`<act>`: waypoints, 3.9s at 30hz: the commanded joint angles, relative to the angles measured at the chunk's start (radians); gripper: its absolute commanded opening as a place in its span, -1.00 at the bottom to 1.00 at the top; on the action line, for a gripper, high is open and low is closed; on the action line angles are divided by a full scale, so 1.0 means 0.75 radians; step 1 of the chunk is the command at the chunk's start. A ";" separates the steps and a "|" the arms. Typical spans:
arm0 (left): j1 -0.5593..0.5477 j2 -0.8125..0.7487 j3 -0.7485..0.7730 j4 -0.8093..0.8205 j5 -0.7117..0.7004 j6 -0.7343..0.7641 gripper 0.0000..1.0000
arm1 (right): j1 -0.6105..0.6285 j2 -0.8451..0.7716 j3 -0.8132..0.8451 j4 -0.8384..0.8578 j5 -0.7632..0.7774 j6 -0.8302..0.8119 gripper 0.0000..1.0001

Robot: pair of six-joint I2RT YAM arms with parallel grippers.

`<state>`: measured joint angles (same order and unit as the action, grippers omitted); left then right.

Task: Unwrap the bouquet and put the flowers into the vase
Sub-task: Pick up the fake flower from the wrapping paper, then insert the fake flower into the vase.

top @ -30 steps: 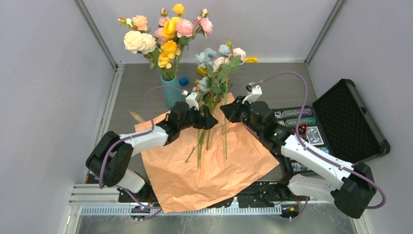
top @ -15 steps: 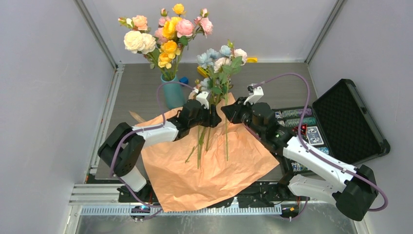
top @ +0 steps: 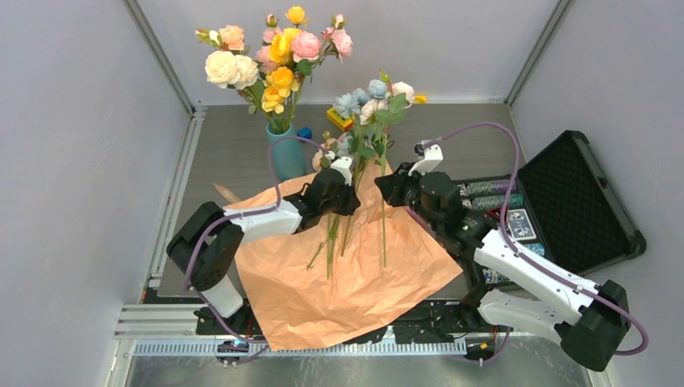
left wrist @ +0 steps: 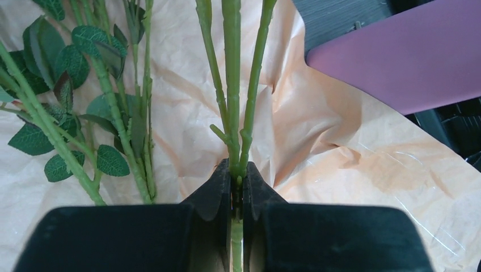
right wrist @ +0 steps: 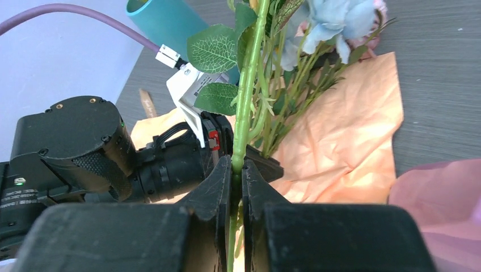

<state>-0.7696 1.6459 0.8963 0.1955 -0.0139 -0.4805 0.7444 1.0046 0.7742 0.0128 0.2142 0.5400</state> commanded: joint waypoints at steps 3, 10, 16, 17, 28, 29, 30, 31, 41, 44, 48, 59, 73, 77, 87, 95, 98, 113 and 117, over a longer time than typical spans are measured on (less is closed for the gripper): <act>0.002 0.039 0.100 -0.169 -0.071 -0.057 -1.00 | 0.008 -0.097 0.114 -0.027 0.184 -0.123 -1.00; 0.006 0.112 0.141 -0.250 -0.062 -0.103 -1.00 | 0.007 -0.155 0.174 -0.087 0.344 -0.197 -1.00; 0.010 0.126 0.144 -0.257 -0.046 -0.130 -1.00 | 0.008 -0.225 0.210 -0.115 0.467 -0.292 -0.99; 0.010 0.123 0.142 -0.257 -0.036 -0.131 -1.00 | 0.008 -0.230 0.213 -0.121 0.482 -0.303 -1.00; 0.012 0.065 0.174 -0.321 -0.027 -0.097 -0.78 | 0.008 -0.301 0.192 -0.140 0.438 -0.342 -1.00; 0.012 0.054 0.180 -0.339 -0.033 -0.088 -0.58 | 0.008 -0.306 0.190 -0.139 0.406 -0.346 -1.00; 0.012 0.037 0.183 -0.354 -0.041 -0.078 -0.35 | 0.008 -0.315 0.185 -0.137 0.387 -0.349 -1.00; 0.012 0.013 0.183 -0.365 -0.050 -0.069 -0.14 | 0.008 -0.325 0.179 -0.136 0.352 -0.358 -1.00; 0.010 -0.380 0.173 -0.454 -0.039 0.051 0.78 | 0.008 -0.374 0.176 -0.143 0.060 -0.369 -1.00; 0.012 -0.506 0.172 -0.457 0.053 0.033 0.89 | 0.008 -0.368 0.184 -0.131 -0.049 -0.359 -1.00; 0.012 -0.619 0.242 -0.450 0.260 -0.068 0.90 | 0.008 -0.325 0.197 -0.111 -0.175 -0.345 -1.00; 0.012 -0.810 0.270 -0.225 0.459 -0.314 0.98 | 0.047 -0.190 0.218 -0.025 -0.436 -0.256 -1.00; 0.204 -0.786 0.146 0.007 0.500 -0.667 0.48 | 0.094 -0.119 0.283 -0.069 -0.569 -0.261 -1.00; 0.255 -0.742 0.111 0.132 0.604 -0.764 0.25 | 0.101 -0.098 0.289 -0.087 -0.591 -0.260 -1.00; 0.256 -0.734 0.120 0.087 0.618 -0.717 -0.34 | 0.116 -0.048 0.315 -0.119 -0.601 -0.273 -1.00; 0.256 -0.786 0.187 -0.147 0.558 -0.516 -1.00 | 0.123 -0.037 0.325 -0.177 -0.412 -0.292 -1.00; 0.259 -0.815 0.287 -0.383 0.503 -0.338 -1.00 | 0.127 -0.048 0.329 -0.199 -0.357 -0.303 -0.78; 0.309 -0.784 0.821 -0.931 -0.021 0.393 -1.00 | 0.092 -0.194 0.225 -0.316 0.165 -0.288 0.66; 0.349 -0.806 0.789 -0.711 -0.087 0.521 -1.00 | 0.014 -0.228 0.171 -0.316 0.162 -0.293 0.73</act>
<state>-0.5346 1.0611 1.4780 -0.4709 0.0387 -0.2531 0.8005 0.8612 0.9348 -0.2337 0.2825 0.3199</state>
